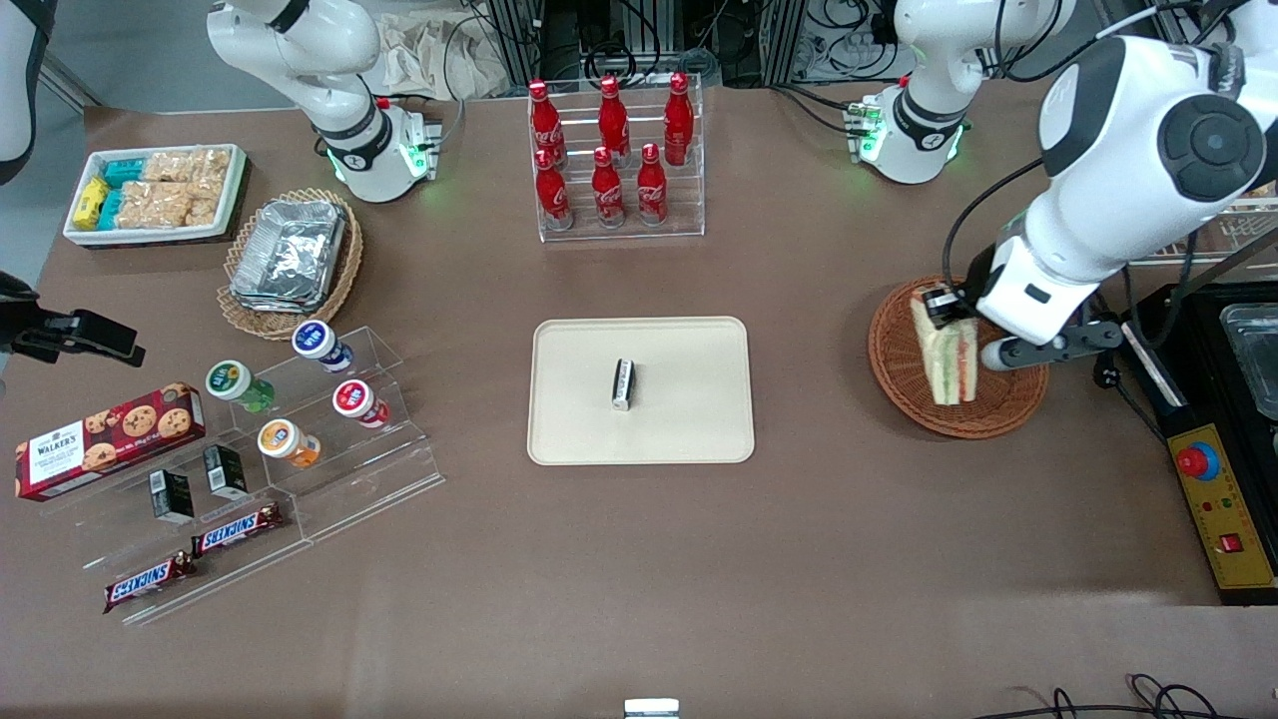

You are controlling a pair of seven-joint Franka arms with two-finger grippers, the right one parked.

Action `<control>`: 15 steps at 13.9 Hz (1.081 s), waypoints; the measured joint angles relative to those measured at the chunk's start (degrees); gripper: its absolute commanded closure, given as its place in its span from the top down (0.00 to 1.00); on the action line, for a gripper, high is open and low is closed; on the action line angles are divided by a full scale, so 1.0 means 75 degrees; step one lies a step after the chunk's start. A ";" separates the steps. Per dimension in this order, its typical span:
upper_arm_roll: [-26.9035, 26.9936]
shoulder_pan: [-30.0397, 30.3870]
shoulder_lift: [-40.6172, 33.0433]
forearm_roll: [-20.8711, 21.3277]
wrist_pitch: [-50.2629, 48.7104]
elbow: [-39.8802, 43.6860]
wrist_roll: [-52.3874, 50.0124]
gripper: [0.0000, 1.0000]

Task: Place sandwich from basket to tray
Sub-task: 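Carry the sandwich over the white tray beside the black box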

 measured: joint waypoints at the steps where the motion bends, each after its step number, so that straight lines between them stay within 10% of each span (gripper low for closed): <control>1: -0.0159 -0.0093 0.0134 -0.0039 0.0166 0.0025 0.0004 0.00; 9: -0.0576 -0.1692 0.2107 -0.0101 0.2527 0.0005 -0.0600 0.00; 15: -0.0572 -0.2263 0.3602 0.0953 0.4040 -0.0033 -0.1581 0.00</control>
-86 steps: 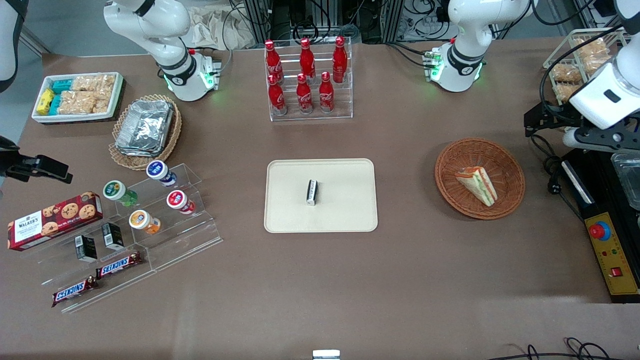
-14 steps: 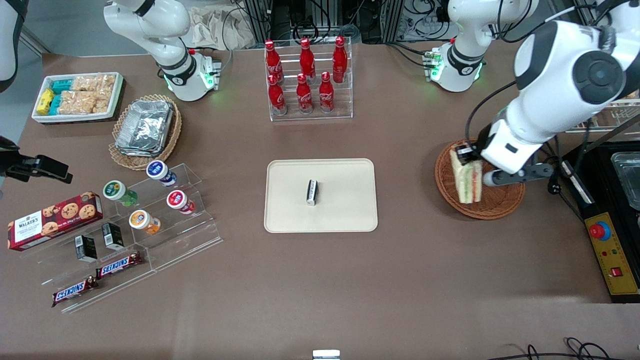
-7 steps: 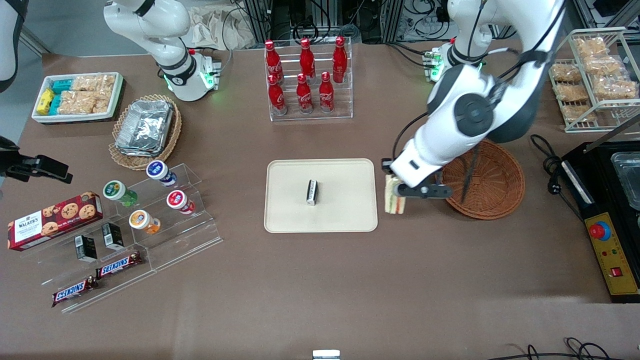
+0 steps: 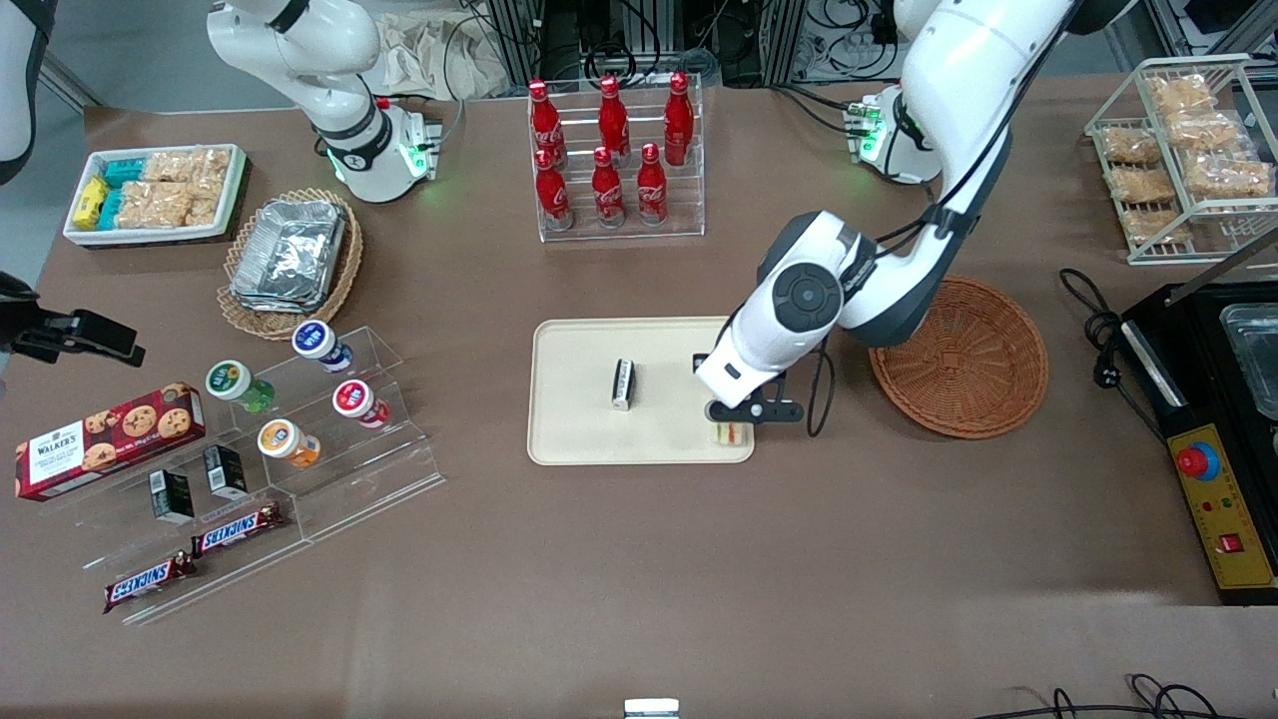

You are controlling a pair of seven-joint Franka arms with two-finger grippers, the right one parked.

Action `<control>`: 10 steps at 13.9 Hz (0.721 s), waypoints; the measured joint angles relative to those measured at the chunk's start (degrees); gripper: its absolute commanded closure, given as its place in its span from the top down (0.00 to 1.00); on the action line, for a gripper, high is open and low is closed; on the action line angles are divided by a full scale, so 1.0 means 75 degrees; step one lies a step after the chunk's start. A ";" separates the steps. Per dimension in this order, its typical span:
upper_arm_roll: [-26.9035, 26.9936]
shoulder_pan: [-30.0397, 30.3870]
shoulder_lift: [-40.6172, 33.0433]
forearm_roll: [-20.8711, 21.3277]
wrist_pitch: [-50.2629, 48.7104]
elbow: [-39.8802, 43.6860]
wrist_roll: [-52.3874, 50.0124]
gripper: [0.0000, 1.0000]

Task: Place sandwich from basket to tray
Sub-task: 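Carry the sandwich over the white tray beside the black box, then lower the sandwich onto the tray and open the left gripper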

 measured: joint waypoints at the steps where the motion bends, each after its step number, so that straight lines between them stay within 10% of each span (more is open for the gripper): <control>1: 0.0001 -0.0023 0.0192 0.0090 0.0198 0.0000 -0.0098 0.03; 3: 0.0001 -0.0039 0.0468 0.0295 0.0412 0.0002 -0.0253 0.34; 5: 0.0002 -0.0040 0.0561 0.0409 0.0418 -0.0002 -0.0407 1.00; 10: 0.0002 -0.0047 0.0557 0.0483 0.0416 0.0000 -0.0529 1.00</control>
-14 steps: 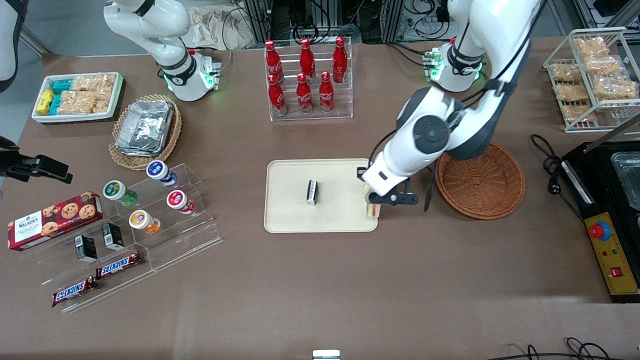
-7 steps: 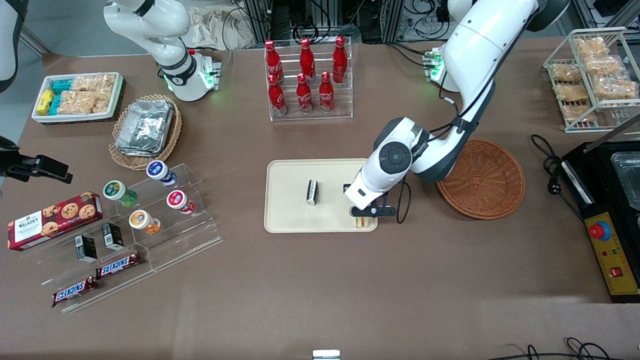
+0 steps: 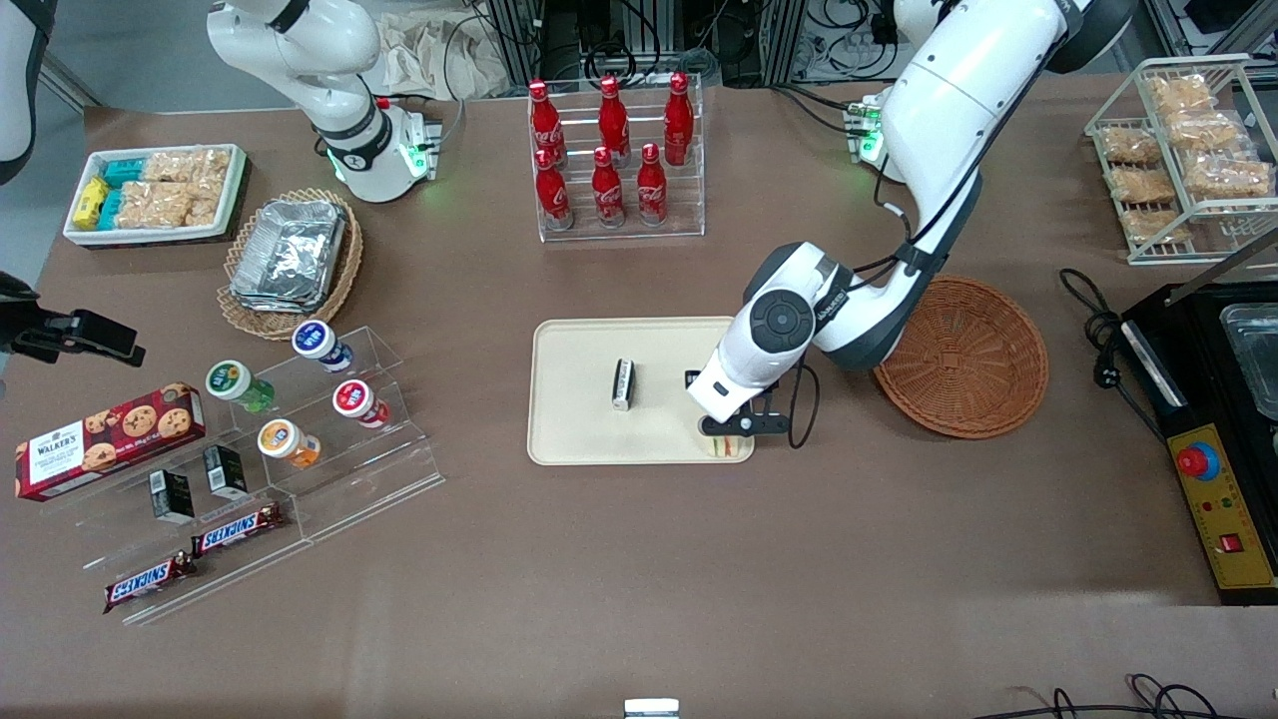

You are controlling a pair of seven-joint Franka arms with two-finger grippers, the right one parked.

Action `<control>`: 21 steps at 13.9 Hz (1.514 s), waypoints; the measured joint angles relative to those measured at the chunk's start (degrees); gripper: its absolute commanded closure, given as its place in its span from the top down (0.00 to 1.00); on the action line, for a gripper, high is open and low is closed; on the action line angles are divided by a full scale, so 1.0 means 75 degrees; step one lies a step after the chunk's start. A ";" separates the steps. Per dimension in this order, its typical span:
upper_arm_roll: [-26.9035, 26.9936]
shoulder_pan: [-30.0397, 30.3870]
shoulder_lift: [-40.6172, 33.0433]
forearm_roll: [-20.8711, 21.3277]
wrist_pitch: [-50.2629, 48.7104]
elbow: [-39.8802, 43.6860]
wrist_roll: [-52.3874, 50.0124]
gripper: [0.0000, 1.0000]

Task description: Place sandwich from basket to tray

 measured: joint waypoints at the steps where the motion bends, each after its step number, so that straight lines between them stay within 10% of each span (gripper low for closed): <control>1: 0.0003 0.0005 -0.0020 0.0000 0.0002 0.0027 -0.0065 1.00; 11: 0.0226 0.0817 -0.1775 0.0009 -0.2657 0.1326 -0.0695 1.00; 16: 0.0253 0.2064 -0.3099 -0.0135 -0.4389 0.1365 0.1184 1.00; 21: 0.2002 0.2104 -0.4255 -0.0586 -0.5479 0.1182 0.4236 1.00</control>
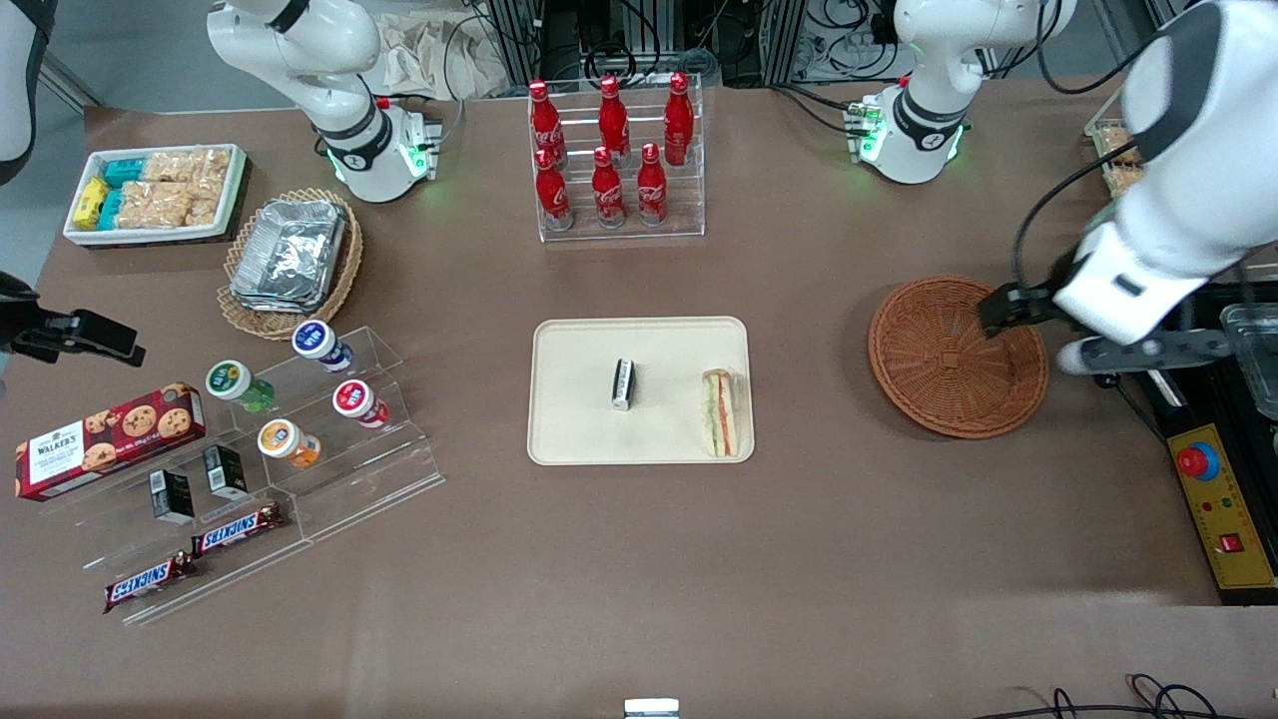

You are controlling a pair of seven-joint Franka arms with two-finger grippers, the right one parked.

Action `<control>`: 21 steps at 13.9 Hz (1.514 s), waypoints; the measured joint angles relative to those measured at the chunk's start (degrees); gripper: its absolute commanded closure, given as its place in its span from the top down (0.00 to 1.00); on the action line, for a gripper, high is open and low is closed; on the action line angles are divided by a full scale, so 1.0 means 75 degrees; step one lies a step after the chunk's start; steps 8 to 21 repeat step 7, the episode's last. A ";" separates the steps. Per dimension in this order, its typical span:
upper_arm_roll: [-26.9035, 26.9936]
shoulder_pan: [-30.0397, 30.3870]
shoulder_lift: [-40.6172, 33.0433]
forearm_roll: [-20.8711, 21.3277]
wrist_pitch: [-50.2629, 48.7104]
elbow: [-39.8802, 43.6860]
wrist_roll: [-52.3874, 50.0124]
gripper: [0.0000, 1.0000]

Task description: Place sandwich from basket to tray

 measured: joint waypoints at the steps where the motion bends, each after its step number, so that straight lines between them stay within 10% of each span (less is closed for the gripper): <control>1: 0.0262 -0.0001 -0.0190 -0.0017 -0.0064 -0.0110 0.0481 1.00; 21: 0.0874 -0.0005 -0.0404 -0.0015 -0.0163 -0.0294 0.2062 1.00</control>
